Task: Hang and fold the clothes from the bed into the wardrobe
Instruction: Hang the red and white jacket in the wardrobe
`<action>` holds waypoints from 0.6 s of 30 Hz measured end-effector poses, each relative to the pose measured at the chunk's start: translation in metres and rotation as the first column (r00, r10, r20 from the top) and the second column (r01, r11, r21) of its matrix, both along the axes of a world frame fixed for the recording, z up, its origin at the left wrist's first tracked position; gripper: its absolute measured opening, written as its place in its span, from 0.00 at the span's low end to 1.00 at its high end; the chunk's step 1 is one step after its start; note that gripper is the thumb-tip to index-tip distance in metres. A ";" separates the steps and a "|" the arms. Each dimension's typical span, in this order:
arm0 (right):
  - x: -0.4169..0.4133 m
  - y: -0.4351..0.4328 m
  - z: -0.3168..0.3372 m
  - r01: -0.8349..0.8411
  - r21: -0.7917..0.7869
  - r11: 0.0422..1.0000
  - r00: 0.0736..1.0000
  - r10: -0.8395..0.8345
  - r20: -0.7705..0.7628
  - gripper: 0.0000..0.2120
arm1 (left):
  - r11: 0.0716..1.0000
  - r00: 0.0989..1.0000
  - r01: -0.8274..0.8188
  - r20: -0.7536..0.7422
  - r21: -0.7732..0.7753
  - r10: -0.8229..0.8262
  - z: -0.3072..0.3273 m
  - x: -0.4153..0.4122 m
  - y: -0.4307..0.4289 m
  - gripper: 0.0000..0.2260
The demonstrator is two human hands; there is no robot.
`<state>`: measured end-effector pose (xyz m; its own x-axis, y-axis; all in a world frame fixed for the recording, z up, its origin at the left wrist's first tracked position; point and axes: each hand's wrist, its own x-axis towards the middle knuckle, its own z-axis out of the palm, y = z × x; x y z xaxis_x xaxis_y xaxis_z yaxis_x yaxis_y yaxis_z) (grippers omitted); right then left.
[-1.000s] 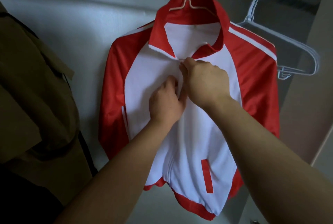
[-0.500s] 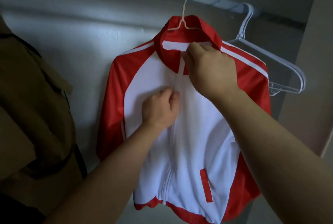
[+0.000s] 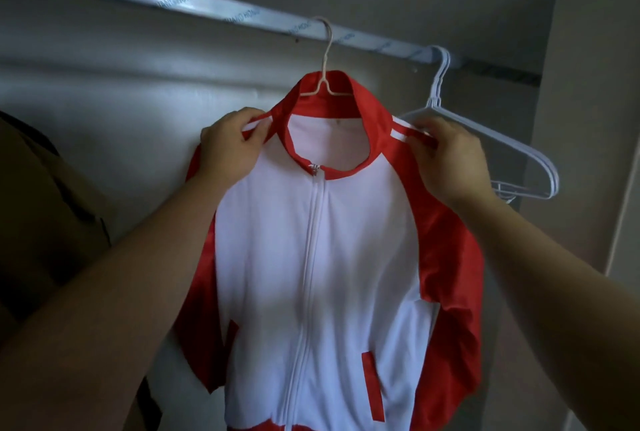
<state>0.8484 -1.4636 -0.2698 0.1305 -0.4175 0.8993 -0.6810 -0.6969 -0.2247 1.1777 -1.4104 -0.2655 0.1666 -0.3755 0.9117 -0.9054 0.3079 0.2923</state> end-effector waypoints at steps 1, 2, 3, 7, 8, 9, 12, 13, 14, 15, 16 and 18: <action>-0.001 -0.001 0.001 -0.005 -0.017 1.000 1.000 0.005 0.006 0.11 | 1.000 1.000 0.003 -0.018 -0.028 -0.004 0.001 -0.001 0.000 0.13; -0.002 -0.002 0.002 -0.004 -0.026 1.000 1.000 0.005 0.004 0.10 | 0.999 0.999 0.007 -0.043 -0.044 -0.009 0.002 -0.001 -0.001 0.13; -0.003 -0.003 0.004 -0.010 -0.028 1.000 1.000 0.010 -0.005 0.10 | 0.999 0.998 0.011 -0.066 -0.052 -0.014 0.003 -0.001 -0.002 0.13; -0.009 -0.002 0.017 -0.109 -0.042 0.993 0.994 0.109 -0.015 0.10 | 0.996 0.997 0.006 -0.075 -0.086 -0.012 0.002 -0.001 -0.005 0.12; -0.010 -0.002 0.022 -0.105 -0.024 0.994 0.994 0.105 -0.015 0.10 | 0.996 0.997 0.014 -0.075 -0.093 -0.021 0.002 0.000 -0.005 0.12; -0.012 -0.004 0.028 -0.091 0.005 0.996 0.996 0.091 -0.008 0.11 | 0.996 0.996 0.031 -0.086 -0.089 -0.039 0.002 0.001 -0.005 0.13; -0.015 -0.009 0.049 -0.075 0.121 0.990 0.997 0.073 0.017 0.13 | 0.992 0.982 0.106 -0.149 -0.065 -0.114 0.006 0.003 -0.008 0.14; -0.015 -0.012 0.054 -0.073 0.160 0.984 0.997 0.072 0.007 0.13 | 0.989 0.976 0.133 -0.167 -0.066 -0.142 0.007 0.003 -0.009 0.15; -0.016 -0.014 0.059 -0.077 0.203 0.976 0.997 0.079 -0.005 0.14 | 0.985 0.969 0.157 -0.180 -0.069 -0.167 0.007 0.004 -0.011 0.15; -0.016 -0.015 0.061 -0.103 0.265 0.959 0.994 0.109 -0.007 0.14 | 0.982 0.965 0.173 -0.188 -0.070 -0.183 0.007 0.004 -0.012 0.15; -0.017 -0.017 0.061 -0.158 0.351 0.923 0.986 0.164 0.015 0.14 | 0.981 0.962 0.181 -0.194 -0.068 -0.191 0.006 0.006 -0.013 0.16; -0.020 -0.017 0.054 -0.287 0.514 0.808 0.957 0.264 0.120 0.14 | 0.980 0.961 0.187 -0.194 -0.059 -0.196 0.007 0.010 -0.014 0.15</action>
<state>0.8280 -1.4804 -0.2156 0.2796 -0.7767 0.5645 -0.4605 -0.6244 -0.6310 1.1878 -1.4247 -0.2587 0.2739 -0.3820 0.8826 -0.7536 0.4849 0.4438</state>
